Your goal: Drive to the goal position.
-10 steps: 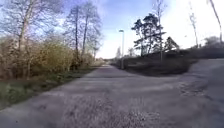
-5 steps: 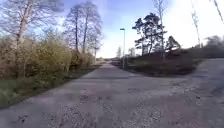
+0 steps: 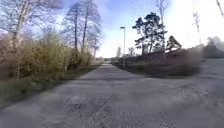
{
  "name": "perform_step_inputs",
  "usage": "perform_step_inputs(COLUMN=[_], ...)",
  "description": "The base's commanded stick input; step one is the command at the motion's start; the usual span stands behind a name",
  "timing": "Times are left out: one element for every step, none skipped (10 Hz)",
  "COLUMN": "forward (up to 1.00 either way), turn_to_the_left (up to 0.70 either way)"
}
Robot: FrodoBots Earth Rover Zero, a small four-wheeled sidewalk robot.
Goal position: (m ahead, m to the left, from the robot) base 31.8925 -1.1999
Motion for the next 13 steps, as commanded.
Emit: perform_step_inputs(forward=[1.0, 1.0, 1.0, 1.0, 1.0, 1.0, 1.0, 1.0, 1.0, 1.0, 1.0, 1.0, 1.0], turn_to_the_left=[0.0, 0.0, 0.0, 0.0, 0.0, 0.0, 0.0, 0.0, 0.0, 0.0, 0.0, 0.0, 0.0])
